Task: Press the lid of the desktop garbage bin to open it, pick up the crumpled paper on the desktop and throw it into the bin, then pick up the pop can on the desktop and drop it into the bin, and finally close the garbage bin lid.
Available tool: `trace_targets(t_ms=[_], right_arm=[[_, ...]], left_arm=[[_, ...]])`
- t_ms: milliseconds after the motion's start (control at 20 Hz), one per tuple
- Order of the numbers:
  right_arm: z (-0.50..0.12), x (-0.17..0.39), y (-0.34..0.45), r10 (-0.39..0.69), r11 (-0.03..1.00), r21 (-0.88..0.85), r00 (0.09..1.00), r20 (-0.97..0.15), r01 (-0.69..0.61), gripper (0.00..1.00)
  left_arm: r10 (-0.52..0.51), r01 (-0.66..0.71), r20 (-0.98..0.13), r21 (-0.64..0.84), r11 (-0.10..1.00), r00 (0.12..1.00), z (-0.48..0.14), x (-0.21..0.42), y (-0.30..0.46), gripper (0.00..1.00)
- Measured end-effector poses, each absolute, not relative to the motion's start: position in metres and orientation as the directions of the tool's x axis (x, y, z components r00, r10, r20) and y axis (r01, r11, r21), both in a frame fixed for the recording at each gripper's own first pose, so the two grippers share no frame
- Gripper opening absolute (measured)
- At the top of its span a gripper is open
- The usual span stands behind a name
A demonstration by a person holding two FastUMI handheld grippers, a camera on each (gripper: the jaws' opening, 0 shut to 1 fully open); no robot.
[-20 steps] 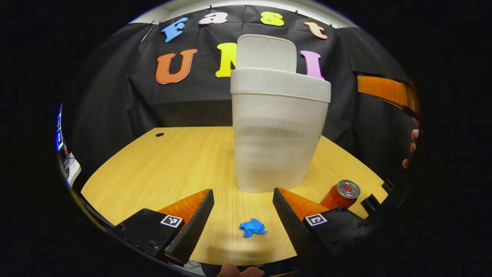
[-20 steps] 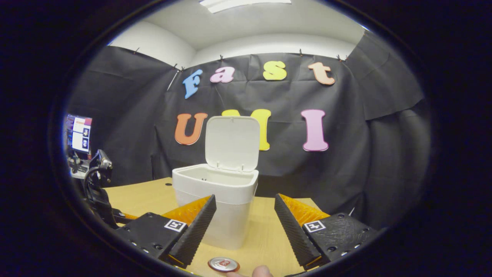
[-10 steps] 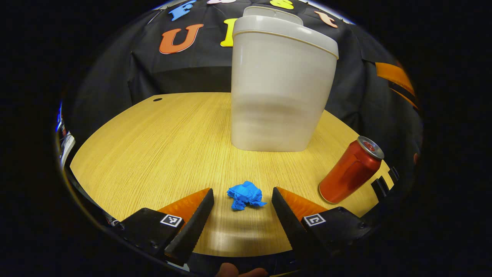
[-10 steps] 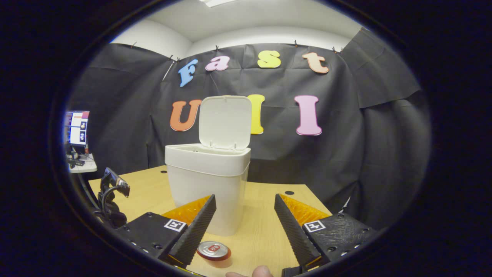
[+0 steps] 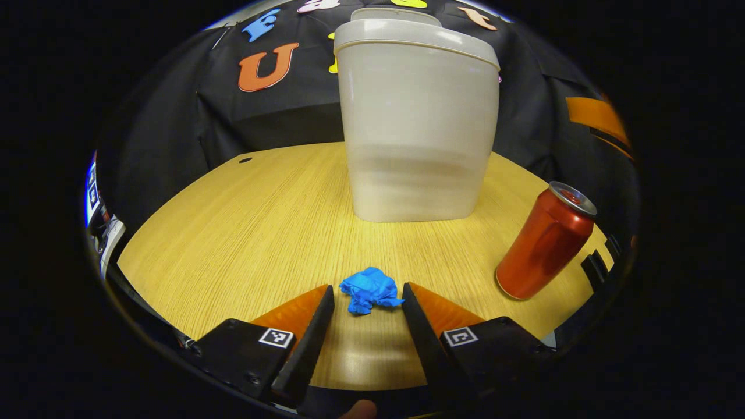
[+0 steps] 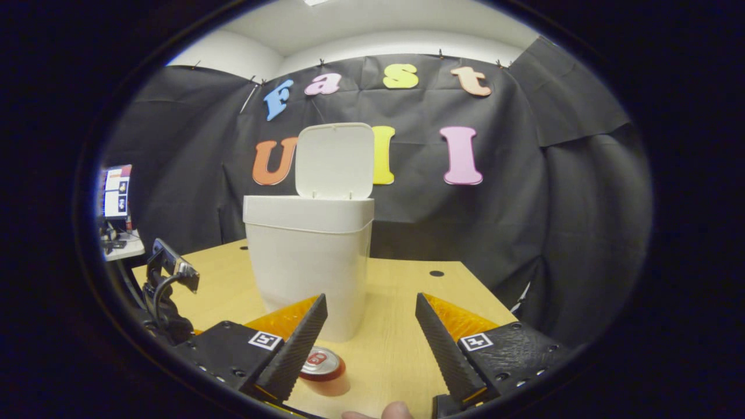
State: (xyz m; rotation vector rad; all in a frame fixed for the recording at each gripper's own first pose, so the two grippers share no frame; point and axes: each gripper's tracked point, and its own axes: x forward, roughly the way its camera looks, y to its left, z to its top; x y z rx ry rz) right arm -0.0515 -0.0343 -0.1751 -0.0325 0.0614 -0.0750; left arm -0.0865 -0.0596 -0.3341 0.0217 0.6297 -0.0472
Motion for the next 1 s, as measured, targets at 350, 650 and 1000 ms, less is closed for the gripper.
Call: trace_targets(t_ms=[350, 650, 1000], right_arm=[[-0.178, -0.066, -0.019, -0.058, 0.998, 0.012, 0.998, -0.017, 0.058, 0.98], [-0.193, -0.075, -0.004, -0.051, 0.998, 0.022, 0.998, -0.028, 0.051, 0.95], [-0.22, -0.082, 0.009, -0.057, 0.998, 0.025, 0.996, -0.068, 0.059, 0.95]], left_arm=[[-0.035, 0.043, -0.575, 0.0, 0.999, 0.818, -0.336, -0.086, -0.067, 0.51], [-0.075, 0.052, -0.558, -0.057, 0.997, 0.827, -0.328, -0.082, -0.07, 0.24], [-0.091, 0.073, -0.452, -0.058, 0.996, 0.888, -0.288, -0.069, -0.062, 0.23]])
